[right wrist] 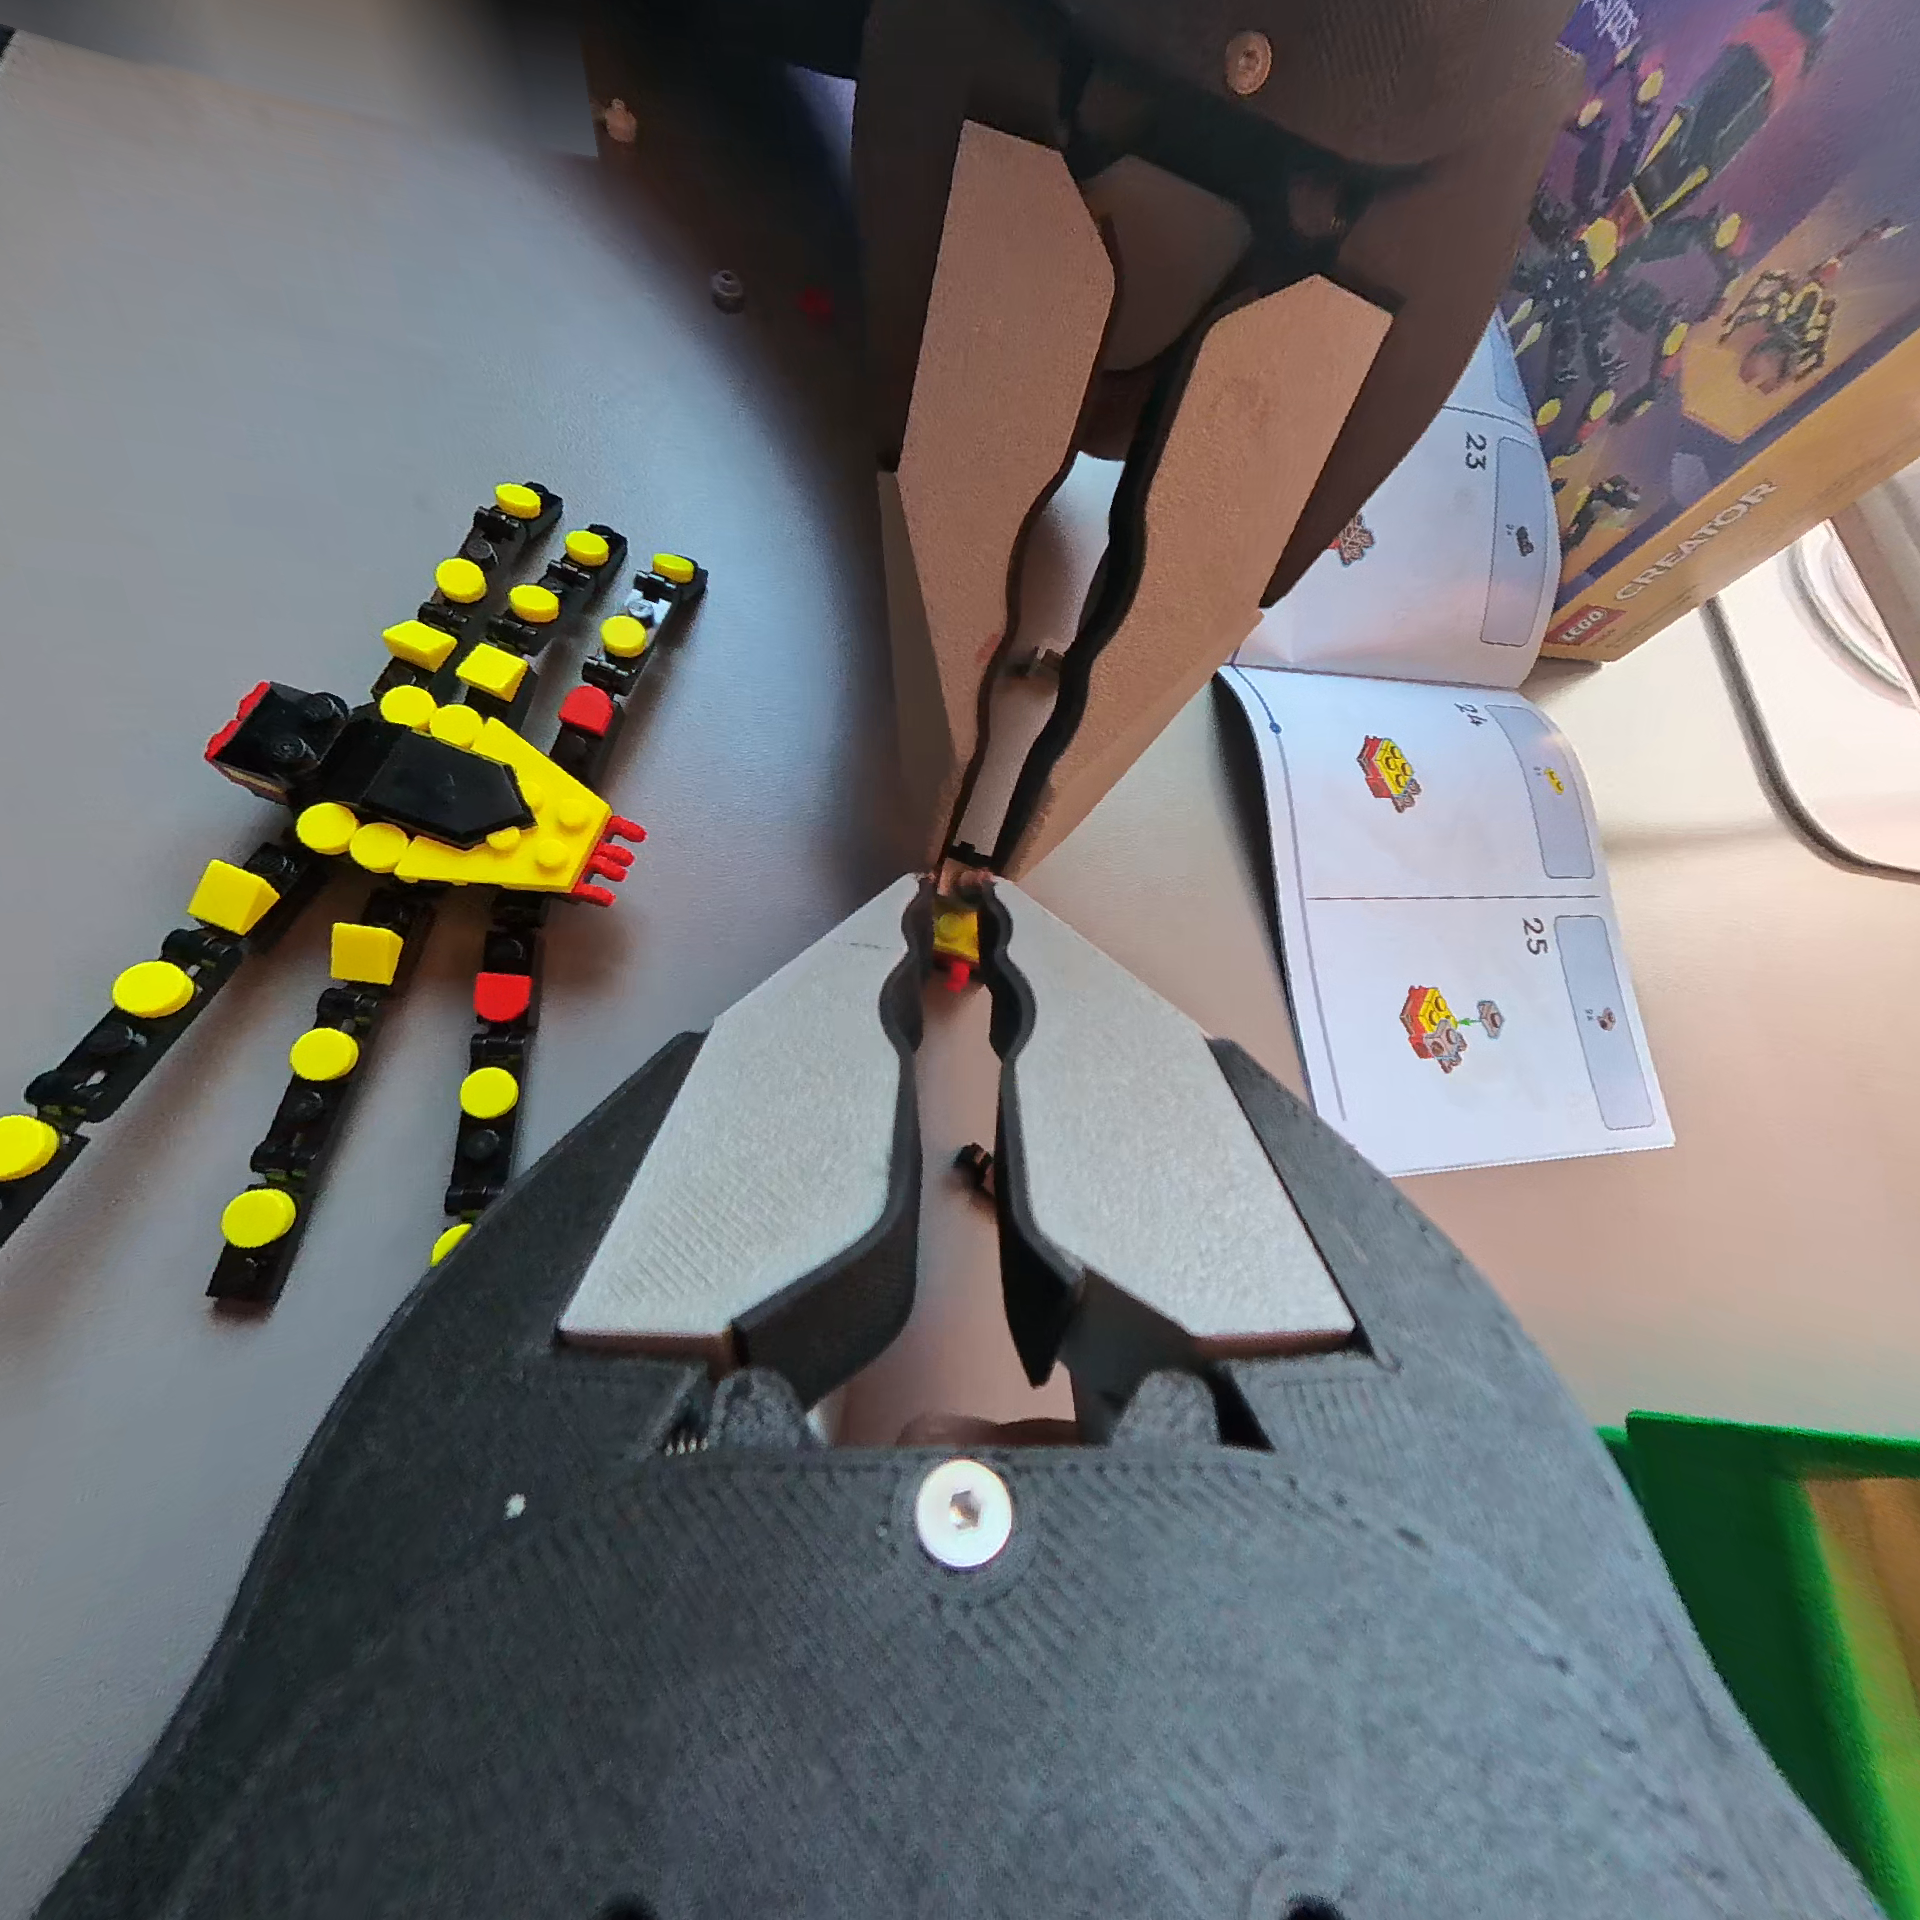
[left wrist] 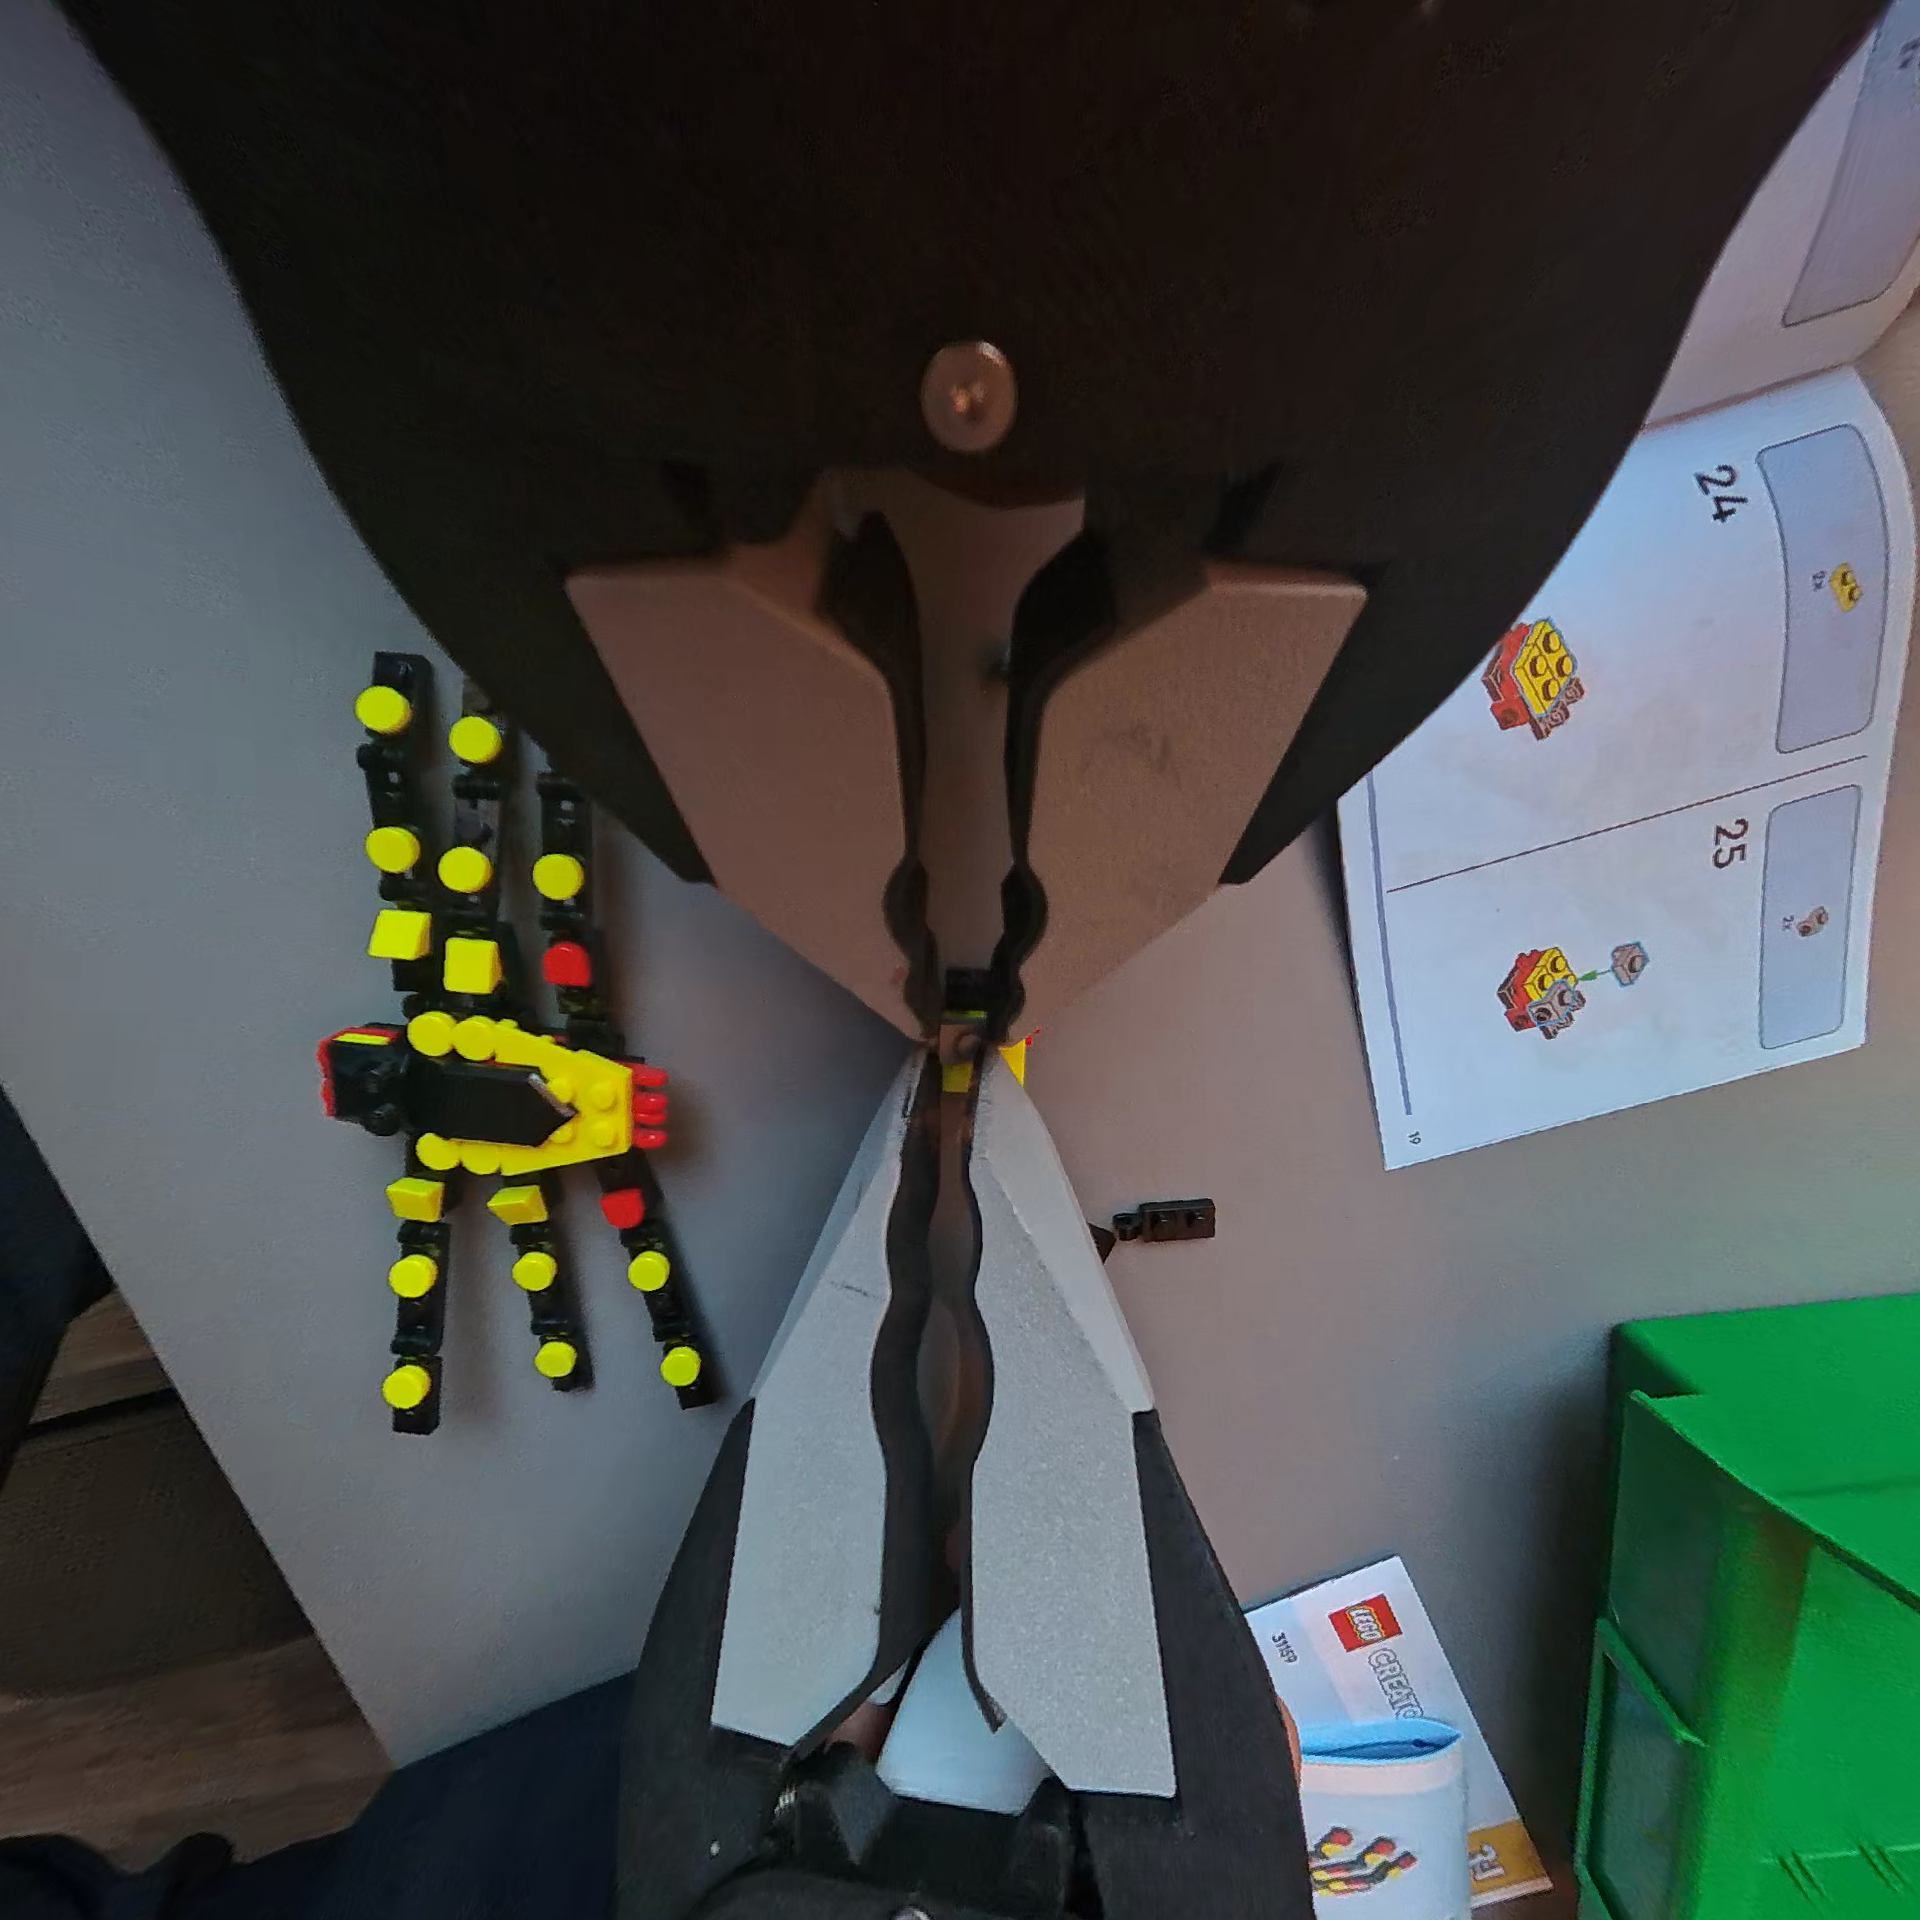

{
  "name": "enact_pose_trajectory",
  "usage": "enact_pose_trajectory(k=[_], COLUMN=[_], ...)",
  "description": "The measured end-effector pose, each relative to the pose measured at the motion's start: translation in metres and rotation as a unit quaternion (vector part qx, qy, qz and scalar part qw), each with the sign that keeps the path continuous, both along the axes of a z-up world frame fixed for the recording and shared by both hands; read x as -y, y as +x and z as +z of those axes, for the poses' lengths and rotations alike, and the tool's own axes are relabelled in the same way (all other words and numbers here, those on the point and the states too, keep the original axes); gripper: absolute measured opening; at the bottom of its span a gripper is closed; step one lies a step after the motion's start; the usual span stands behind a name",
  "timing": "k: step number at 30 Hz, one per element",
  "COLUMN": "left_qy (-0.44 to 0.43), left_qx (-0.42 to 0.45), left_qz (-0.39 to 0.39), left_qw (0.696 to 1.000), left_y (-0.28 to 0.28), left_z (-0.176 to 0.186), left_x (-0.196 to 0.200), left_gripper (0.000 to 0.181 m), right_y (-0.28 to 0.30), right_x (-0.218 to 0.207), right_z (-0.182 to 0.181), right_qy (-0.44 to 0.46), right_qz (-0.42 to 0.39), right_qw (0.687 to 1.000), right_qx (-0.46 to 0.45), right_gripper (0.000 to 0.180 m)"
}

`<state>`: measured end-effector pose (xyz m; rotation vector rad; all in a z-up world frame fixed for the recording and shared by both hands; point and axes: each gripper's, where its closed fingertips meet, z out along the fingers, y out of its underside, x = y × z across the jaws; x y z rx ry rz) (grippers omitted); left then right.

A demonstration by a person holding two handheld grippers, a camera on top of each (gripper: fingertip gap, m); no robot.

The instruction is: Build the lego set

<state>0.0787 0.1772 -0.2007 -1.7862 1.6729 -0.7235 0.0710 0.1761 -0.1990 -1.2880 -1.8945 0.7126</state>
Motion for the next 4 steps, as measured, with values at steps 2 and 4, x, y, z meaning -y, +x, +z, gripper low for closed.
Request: enact_pose_trajectory(k=[2,4], left_qy=[0.021,0.042], left_qx=[-0.006,-0.013], left_qz=[-0.004,-0.006], left_qw=[1.000,0.999], left_y=[0.0000,0.0000], left_z=[-0.0001,-0.0003], left_x=[0.0001,0.0003], left_gripper=[0.006,0.005], right_y=[0.0003,0.0005], right_x=[-0.0001,0.0000], right_z=[-0.0003,-0.0007], right_qy=[0.029,0.059], right_qz=[0.001,-0.001], right_qw=[1.000,0.998], right_qx=[-0.001,0.003], right_gripper=[0.004,0.004])
